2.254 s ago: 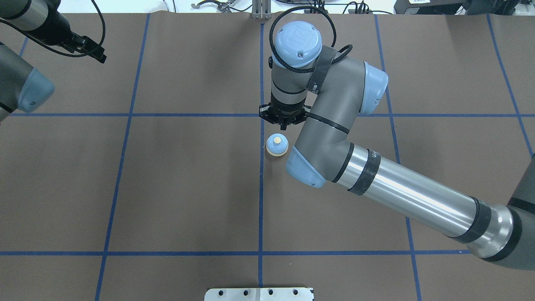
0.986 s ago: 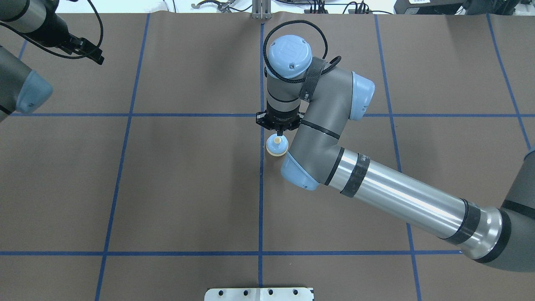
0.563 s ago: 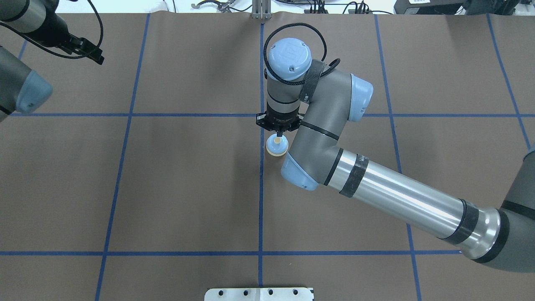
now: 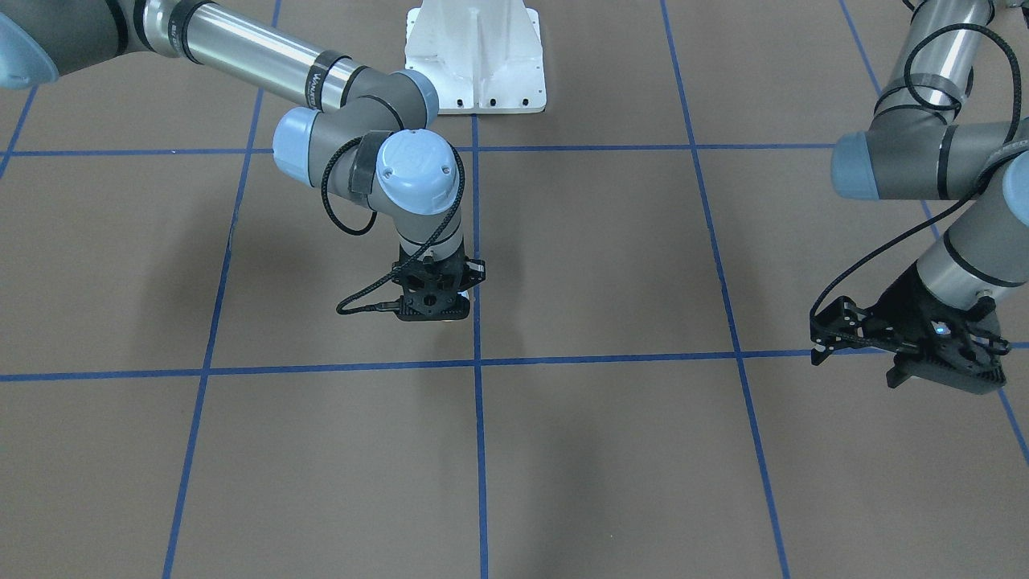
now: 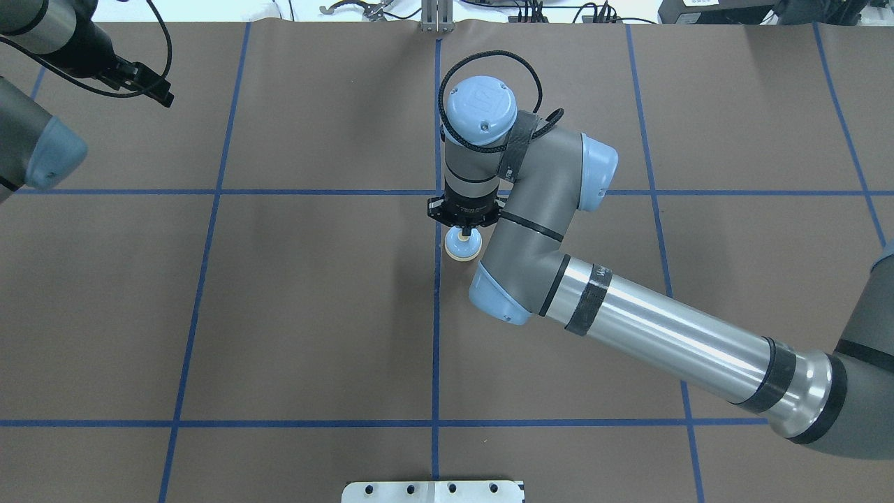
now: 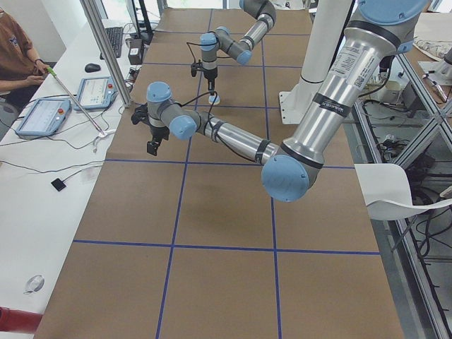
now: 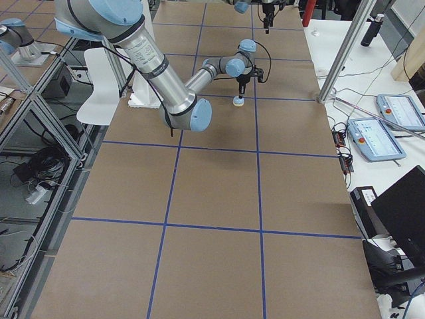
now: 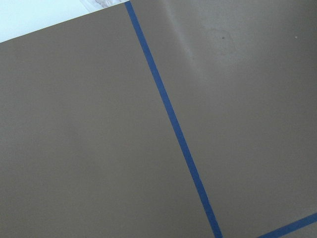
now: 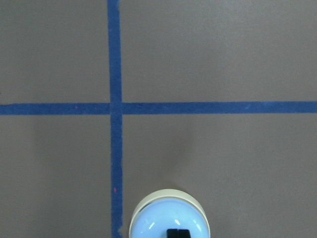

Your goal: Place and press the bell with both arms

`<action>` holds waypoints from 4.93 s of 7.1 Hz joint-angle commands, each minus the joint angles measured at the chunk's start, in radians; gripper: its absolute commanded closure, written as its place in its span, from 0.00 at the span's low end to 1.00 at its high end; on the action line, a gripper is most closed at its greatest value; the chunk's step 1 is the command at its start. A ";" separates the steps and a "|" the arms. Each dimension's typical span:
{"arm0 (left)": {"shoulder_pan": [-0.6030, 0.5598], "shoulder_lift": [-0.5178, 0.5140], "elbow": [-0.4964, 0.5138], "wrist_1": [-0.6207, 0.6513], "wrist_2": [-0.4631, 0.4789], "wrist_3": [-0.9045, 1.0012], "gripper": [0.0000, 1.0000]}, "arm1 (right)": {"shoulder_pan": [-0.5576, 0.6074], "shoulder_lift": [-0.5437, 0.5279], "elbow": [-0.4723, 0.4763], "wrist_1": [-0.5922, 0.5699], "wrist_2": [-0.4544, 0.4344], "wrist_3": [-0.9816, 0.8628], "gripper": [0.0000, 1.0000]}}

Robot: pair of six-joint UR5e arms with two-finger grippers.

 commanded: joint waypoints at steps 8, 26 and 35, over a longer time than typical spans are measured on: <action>-0.065 0.053 -0.030 -0.003 -0.009 0.022 0.00 | 0.147 -0.177 0.339 -0.110 0.071 -0.028 0.00; -0.435 0.429 -0.089 0.272 -0.084 0.596 0.00 | 0.933 -0.908 0.315 -0.101 0.405 -1.154 0.00; -0.435 0.535 -0.210 0.272 -0.083 0.588 0.00 | 0.985 -0.937 0.353 -0.101 0.270 -1.218 0.00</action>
